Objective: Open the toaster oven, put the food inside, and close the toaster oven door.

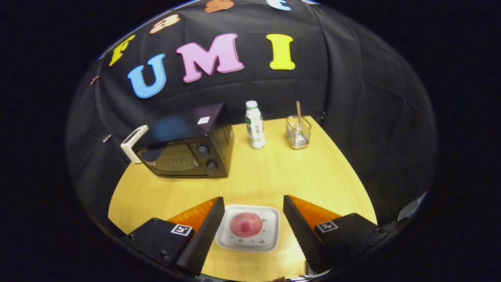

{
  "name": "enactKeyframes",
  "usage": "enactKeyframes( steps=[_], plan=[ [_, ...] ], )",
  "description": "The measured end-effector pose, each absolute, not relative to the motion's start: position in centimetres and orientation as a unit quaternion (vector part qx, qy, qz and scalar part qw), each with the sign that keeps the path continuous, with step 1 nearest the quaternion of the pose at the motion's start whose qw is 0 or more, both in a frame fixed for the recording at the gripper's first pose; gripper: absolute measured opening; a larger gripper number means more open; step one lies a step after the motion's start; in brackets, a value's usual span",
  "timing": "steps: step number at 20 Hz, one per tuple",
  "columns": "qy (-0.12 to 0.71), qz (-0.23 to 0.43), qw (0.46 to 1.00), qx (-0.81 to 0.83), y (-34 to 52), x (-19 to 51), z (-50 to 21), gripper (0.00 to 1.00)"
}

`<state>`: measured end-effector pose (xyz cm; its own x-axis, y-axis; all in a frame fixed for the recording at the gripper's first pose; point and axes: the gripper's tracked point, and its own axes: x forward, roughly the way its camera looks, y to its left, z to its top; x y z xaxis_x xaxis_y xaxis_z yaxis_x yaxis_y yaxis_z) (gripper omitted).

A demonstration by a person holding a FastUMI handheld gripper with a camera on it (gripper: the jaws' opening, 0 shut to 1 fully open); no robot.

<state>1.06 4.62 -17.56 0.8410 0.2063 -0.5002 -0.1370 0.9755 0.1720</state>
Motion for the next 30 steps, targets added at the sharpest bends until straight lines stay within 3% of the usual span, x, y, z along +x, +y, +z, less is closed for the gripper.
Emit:
enactKeyframes(
  steps=[12, 23, 30],
  plan=[
    [0.176, 0.136, 0.973, 0.064, 23.9, 6.7, -12.9, 0.99],
    [0.196, 0.077, 0.976, 0.057, 33.2, 11.3, -16.0, 0.99],
    [0.209, 0.038, 0.977, 0.012, 34.6, 11.7, -17.3, 0.99]
  ],
)
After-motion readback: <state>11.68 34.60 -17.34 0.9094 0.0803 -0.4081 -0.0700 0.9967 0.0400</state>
